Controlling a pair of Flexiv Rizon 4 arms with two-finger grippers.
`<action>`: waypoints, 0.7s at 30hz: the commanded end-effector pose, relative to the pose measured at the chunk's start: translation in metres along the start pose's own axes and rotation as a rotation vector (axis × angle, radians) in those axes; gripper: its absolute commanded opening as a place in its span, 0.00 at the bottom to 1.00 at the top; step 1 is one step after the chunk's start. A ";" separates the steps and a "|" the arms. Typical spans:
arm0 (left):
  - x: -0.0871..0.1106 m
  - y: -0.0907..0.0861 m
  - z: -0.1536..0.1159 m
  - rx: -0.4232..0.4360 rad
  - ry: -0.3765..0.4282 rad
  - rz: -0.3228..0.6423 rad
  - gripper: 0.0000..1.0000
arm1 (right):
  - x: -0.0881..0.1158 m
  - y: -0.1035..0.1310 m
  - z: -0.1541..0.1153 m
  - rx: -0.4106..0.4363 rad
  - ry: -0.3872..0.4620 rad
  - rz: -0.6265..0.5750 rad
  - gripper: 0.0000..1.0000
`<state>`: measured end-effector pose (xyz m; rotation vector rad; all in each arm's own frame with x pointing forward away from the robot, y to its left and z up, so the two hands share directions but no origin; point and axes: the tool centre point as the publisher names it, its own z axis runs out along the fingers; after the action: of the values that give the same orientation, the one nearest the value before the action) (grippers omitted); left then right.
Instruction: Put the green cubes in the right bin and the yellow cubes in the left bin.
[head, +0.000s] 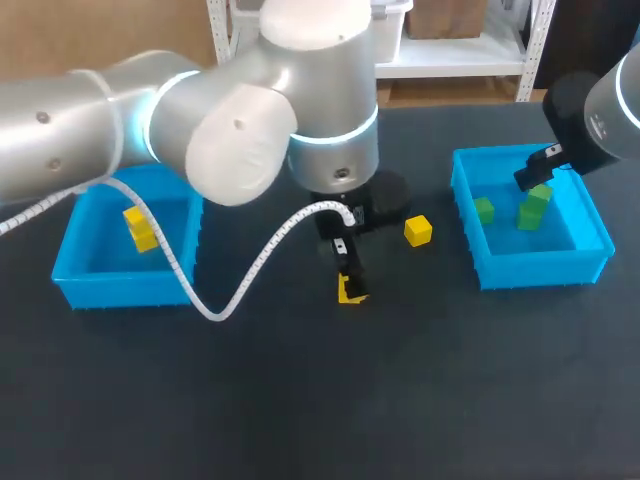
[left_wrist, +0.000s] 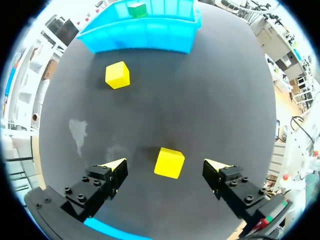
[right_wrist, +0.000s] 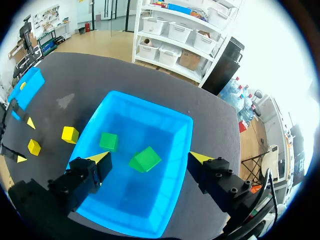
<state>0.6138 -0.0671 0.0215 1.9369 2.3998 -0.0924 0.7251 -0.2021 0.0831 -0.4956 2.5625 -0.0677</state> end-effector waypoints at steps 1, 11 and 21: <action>-0.004 0.002 0.010 -0.001 0.013 -0.008 1.00 | 0.001 0.000 0.000 0.002 -0.004 0.001 1.00; 0.005 0.001 0.026 -0.006 0.037 -0.024 1.00 | 0.001 0.000 0.000 0.002 -0.004 0.001 1.00; 0.007 -0.004 0.031 -0.007 0.031 -0.047 0.00 | 0.001 0.000 0.000 0.002 -0.004 0.001 1.00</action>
<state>0.6104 -0.0648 -0.0090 1.8960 2.4655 -0.0550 0.7251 -0.2021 0.0831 -0.4956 2.5625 -0.0677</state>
